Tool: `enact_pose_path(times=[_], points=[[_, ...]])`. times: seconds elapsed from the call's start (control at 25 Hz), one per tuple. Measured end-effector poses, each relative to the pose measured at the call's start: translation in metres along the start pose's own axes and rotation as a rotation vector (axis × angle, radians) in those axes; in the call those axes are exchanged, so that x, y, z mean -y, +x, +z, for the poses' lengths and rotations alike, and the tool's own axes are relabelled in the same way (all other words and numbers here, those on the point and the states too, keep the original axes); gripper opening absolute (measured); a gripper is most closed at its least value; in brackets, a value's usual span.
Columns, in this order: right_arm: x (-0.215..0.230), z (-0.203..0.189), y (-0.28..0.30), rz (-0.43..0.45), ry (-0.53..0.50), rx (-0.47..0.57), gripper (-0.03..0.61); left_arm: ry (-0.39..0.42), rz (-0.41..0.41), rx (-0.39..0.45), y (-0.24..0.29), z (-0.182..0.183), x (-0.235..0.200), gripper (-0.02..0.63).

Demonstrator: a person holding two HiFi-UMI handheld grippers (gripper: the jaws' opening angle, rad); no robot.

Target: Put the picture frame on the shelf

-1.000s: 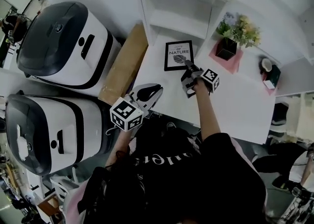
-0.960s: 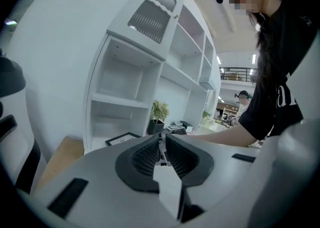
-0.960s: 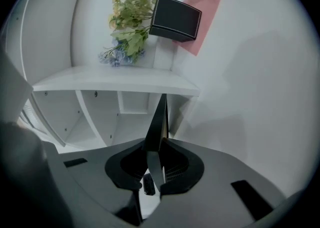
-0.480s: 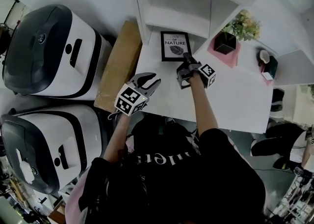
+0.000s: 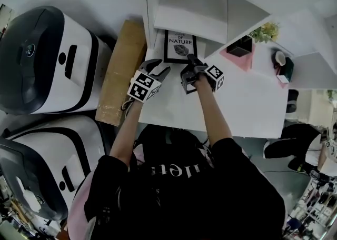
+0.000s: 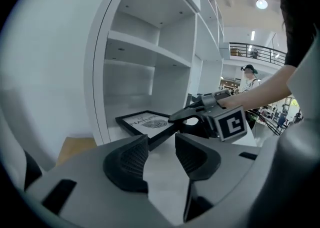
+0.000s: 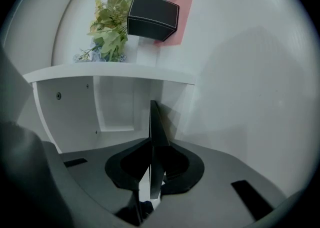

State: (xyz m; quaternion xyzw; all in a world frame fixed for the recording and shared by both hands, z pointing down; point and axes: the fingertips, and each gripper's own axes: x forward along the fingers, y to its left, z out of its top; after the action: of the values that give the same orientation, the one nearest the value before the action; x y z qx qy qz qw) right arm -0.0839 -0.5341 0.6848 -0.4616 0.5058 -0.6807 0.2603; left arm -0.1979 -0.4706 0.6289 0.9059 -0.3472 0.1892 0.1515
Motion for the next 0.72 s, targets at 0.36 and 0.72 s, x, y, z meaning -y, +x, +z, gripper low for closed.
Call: enact_pose_path(times=[0.36,0.72], points=[[0.003,-0.004,0.015,-0.018,0.025,-0.002,0.072,-0.094,0.054,-0.020,0.038,-0.015,-0.034,0.170],[0.007,-0.001,0.018,-0.040,0.050,-0.022,0.106,-0.142,0.079,-0.021,0.059,-0.014,-0.048,0.179]])
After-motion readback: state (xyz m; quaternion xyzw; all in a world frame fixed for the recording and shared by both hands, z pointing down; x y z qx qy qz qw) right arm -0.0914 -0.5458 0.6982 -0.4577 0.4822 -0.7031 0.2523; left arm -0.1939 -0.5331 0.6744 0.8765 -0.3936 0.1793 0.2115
